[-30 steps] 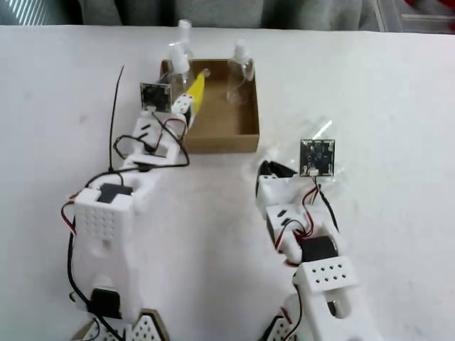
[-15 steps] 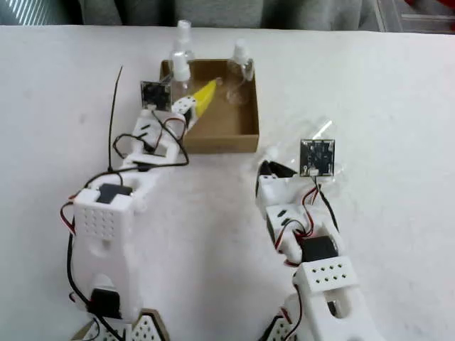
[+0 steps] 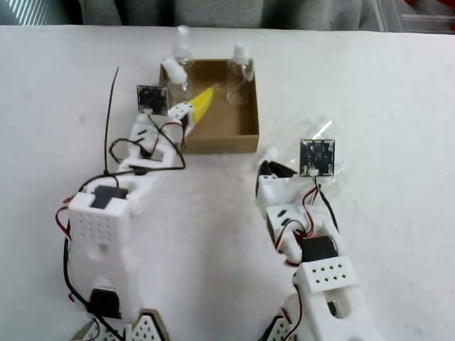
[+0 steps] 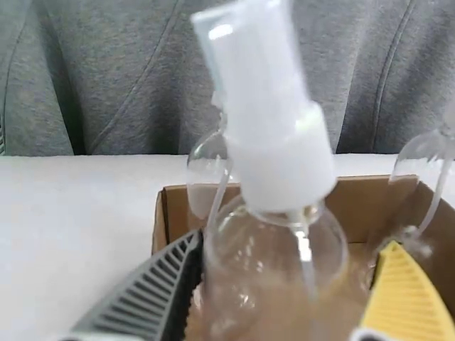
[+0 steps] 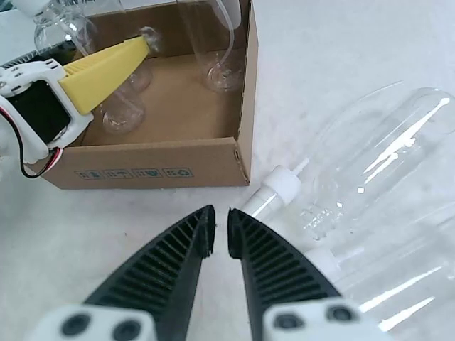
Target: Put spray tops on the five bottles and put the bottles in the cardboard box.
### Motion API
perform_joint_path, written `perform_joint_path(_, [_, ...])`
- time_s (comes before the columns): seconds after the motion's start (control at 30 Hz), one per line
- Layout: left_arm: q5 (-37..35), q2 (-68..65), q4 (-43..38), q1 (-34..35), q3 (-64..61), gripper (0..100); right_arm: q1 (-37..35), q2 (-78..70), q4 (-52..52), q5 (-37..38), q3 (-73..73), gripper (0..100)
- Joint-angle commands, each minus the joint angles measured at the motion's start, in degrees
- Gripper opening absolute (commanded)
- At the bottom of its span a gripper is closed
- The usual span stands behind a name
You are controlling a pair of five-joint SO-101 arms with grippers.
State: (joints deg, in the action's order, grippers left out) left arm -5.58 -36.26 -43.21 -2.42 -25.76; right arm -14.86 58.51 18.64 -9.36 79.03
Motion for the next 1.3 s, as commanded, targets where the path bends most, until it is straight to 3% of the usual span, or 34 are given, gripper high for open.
perform_joint_path(0.0, [0.09, 3.82, 0.18, 0.57, 0.35, 37, 0.31, 1.01, -1.27, 0.79, -0.35, 1.9])
perform_joint_path(0.93, [0.44, 16.75, 0.70, -0.48, -10.99, 37, 0.04, 0.92, -1.27, 0.79, -0.35, 1.9])
perform_joint_path(1.27, [0.44, 34.51, 16.00, -0.57, -19.87, 37, 0.04, 0.84, -1.27, 0.79, -0.35, 1.9])
